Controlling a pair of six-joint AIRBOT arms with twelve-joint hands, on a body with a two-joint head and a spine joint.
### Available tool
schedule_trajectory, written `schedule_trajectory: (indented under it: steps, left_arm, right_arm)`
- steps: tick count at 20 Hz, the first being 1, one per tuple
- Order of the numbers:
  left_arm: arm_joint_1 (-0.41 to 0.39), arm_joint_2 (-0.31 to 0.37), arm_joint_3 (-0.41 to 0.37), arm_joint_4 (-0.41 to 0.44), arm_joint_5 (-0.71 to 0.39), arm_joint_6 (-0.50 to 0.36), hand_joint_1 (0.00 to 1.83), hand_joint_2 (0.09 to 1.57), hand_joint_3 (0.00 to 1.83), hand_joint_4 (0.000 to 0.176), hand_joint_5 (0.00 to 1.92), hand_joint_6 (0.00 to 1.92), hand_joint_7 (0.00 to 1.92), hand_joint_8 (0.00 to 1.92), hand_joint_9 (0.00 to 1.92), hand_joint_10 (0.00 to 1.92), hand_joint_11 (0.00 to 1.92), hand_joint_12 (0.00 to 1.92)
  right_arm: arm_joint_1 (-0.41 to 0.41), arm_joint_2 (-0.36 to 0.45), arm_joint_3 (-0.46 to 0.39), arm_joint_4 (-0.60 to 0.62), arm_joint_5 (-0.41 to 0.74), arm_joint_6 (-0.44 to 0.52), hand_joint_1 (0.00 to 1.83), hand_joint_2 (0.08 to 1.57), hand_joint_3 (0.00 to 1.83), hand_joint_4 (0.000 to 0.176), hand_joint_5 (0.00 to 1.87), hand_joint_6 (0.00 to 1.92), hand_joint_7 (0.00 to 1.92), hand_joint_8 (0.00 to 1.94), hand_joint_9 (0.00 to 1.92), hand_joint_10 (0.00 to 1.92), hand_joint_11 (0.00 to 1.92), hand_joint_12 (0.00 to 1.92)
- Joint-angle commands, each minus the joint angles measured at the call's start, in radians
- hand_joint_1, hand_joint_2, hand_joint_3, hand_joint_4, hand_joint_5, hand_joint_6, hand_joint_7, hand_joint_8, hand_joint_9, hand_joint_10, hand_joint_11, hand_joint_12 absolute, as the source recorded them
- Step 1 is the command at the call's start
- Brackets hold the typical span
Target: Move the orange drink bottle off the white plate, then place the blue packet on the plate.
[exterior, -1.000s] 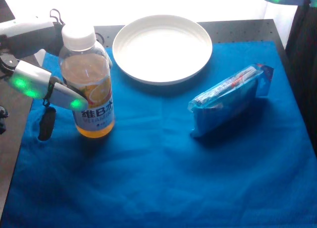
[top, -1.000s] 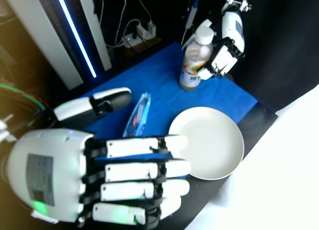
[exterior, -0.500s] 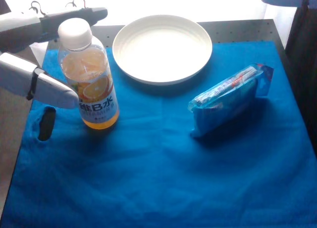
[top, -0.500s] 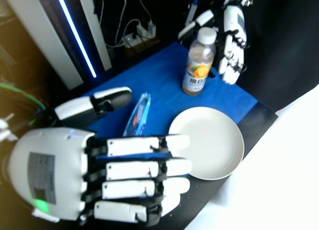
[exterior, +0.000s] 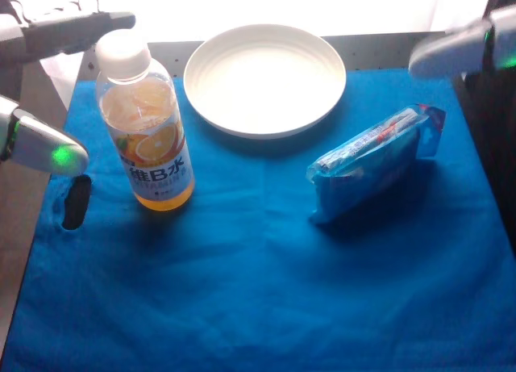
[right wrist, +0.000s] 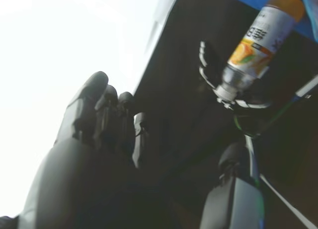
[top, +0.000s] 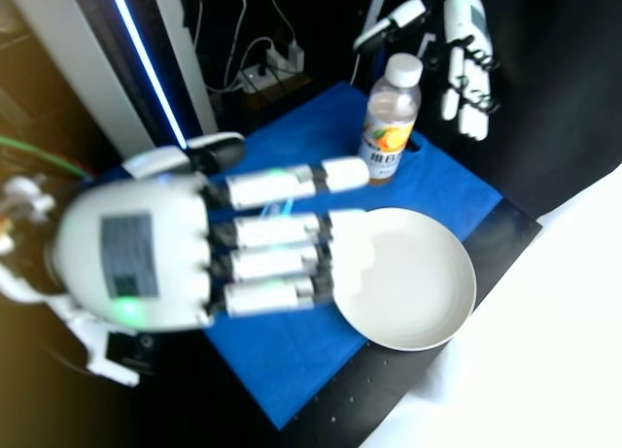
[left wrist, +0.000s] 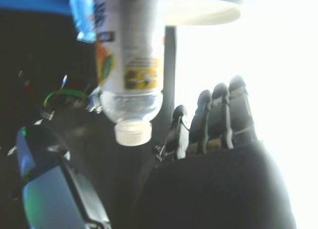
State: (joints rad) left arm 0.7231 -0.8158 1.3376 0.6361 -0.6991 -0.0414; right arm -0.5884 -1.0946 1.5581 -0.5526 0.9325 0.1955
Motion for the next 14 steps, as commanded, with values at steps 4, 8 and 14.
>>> schedule_trajectory:
  steps: [4, 8, 14]
  left_arm:
    - [-0.009, 0.011, 0.017, -0.092, -0.041, 0.033, 0.65, 0.65, 0.01, 0.156, 0.0, 0.0, 0.0, 0.0, 0.0, 0.0, 0.0, 0.0]
    - [-0.017, 0.012, 0.03, -0.112, -0.042, 0.033, 0.64, 0.64, 0.0, 0.175, 0.0, 0.0, 0.0, 0.0, 0.0, 0.0, 0.0, 0.0]
    - [-0.04, 0.015, 0.024, -0.123, -0.081, 0.032, 0.68, 0.68, 0.02, 0.176, 0.0, 0.0, 0.0, 0.0, 0.0, 0.0, 0.0, 0.0]
  right_arm:
    - [0.017, 0.0, -0.004, -0.014, 0.06, 0.041, 0.84, 0.74, 0.0, 0.04, 0.35, 0.01, 0.32, 0.01, 0.29, 0.01, 0.0, 1.03]
    - [0.036, 0.0, -0.009, -0.165, -0.04, 0.081, 0.74, 0.63, 0.0, 0.0, 0.45, 0.0, 0.4, 0.0, 0.32, 0.01, 0.03, 0.92]
    - [0.051, -0.018, -0.004, -0.35, -0.132, 0.155, 0.69, 0.61, 0.0, 0.018, 0.44, 0.0, 0.16, 0.0, 0.12, 0.0, 0.0, 0.46]
